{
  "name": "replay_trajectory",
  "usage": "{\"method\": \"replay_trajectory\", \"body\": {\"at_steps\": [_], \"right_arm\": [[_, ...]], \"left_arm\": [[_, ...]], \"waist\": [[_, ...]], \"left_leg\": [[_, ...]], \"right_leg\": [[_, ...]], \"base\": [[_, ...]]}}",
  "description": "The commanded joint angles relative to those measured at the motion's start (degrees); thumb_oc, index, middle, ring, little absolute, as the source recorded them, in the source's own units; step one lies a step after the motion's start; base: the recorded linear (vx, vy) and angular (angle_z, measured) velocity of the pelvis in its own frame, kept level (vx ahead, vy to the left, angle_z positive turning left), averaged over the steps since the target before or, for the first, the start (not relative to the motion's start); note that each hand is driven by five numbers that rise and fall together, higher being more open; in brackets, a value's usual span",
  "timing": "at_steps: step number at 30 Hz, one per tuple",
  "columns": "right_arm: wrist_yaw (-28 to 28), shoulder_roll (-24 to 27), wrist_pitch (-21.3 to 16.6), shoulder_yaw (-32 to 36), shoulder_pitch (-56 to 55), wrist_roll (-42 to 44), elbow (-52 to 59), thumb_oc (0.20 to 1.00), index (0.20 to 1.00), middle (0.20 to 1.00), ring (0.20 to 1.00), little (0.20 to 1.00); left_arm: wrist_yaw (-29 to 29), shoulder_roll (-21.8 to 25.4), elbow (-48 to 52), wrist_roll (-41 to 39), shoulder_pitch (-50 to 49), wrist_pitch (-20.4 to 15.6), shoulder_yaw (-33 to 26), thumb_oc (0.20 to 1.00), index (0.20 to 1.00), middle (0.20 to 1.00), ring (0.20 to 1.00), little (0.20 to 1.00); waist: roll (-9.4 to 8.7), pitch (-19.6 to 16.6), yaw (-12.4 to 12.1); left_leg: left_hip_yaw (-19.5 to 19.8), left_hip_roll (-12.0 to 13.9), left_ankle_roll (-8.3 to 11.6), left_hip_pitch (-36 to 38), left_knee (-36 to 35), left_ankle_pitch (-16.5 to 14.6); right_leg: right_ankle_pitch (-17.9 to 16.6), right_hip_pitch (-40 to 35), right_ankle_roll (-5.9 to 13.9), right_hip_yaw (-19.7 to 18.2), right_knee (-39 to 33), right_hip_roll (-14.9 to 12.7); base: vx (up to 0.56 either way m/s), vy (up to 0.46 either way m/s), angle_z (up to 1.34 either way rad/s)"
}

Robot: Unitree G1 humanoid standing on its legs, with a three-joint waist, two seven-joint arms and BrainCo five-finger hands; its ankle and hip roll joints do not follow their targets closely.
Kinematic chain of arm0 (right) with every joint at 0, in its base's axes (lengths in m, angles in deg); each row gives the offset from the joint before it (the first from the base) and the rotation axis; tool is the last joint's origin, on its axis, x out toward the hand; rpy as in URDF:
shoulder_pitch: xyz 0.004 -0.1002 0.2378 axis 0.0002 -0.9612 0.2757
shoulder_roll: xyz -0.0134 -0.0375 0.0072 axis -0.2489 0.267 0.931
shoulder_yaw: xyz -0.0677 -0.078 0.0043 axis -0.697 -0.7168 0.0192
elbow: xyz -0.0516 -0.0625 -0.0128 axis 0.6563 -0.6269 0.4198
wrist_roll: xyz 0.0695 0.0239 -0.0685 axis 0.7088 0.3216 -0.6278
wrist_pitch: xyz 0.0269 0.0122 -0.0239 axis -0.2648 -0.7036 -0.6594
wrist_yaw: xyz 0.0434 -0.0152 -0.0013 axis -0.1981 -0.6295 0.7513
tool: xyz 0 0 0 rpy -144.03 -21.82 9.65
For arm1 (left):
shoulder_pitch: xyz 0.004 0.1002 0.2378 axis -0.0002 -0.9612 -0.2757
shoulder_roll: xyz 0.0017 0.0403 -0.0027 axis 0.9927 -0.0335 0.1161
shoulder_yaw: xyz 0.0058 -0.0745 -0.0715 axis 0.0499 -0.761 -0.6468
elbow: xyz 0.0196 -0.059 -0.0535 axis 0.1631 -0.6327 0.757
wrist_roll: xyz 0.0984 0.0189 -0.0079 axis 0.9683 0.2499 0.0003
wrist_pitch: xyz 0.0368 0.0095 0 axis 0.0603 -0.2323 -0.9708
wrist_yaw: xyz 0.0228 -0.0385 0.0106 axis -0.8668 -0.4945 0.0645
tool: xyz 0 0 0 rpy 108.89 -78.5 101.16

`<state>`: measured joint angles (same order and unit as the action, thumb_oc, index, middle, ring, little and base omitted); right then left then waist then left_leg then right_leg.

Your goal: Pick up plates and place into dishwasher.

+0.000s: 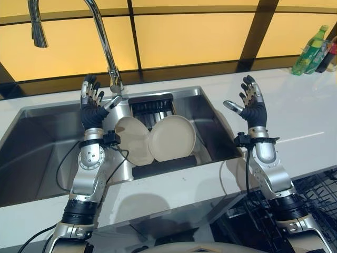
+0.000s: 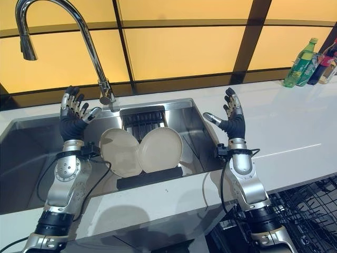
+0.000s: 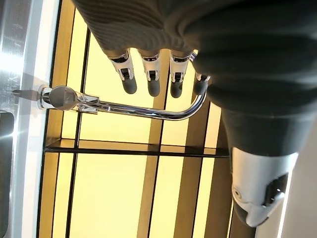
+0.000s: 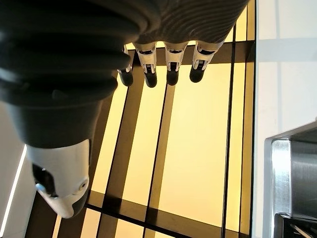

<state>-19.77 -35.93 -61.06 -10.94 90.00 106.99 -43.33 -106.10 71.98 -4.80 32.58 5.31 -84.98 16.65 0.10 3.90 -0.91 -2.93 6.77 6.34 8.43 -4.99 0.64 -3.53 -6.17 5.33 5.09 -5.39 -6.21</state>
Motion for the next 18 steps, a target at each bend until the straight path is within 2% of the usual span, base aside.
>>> {"method": "replay_trajectory", "body": {"at_steps": [1,16,18], "right_arm": [[0.33,0.68,-4.63,0.75,4.43,-0.09,2.00,1.000,1.000,1.000,1.000,1.000],[-0.20,0.98,-4.88,0.96,4.31,0.84,2.01,1.000,1.000,1.000,1.000,1.000],[-0.25,1.06,-4.87,0.95,4.46,0.99,1.92,1.000,1.000,1.000,1.000,1.000]], "left_arm": [[0.21,2.26,1.19,0.05,1.83,-3.18,-0.71,1.000,1.000,1.000,1.000,1.000],[0.89,3.31,1.11,1.55,2.90,-3.92,-0.85,1.000,1.000,1.000,1.000,1.000],[0.28,4.28,0.91,5.44,3.22,-3.77,-1.06,1.000,1.000,1.000,1.000,1.000]], "waist": [[-0.76,-2.63,-0.56],[-0.58,-2.78,-0.33],[-0.50,-2.83,-0.37]], "left_leg": [[-2.21,1.97,0.24,-2.71,1.64,-1.35],[-2.31,1.99,0.21,-2.85,1.59,-1.25],[-2.19,1.92,0.23,-2.86,1.59,-1.26]], "right_leg": [[4.96,-0.59,2.52,5.54,3.85,-4.36],[4.97,-0.47,2.49,5.61,3.78,-4.35],[4.95,-0.54,2.49,5.57,3.66,-4.36]], "base": [[0.00,0.000,0.00],[0.00,0.000,0.00],[0.00,0.000,0.00]]}}
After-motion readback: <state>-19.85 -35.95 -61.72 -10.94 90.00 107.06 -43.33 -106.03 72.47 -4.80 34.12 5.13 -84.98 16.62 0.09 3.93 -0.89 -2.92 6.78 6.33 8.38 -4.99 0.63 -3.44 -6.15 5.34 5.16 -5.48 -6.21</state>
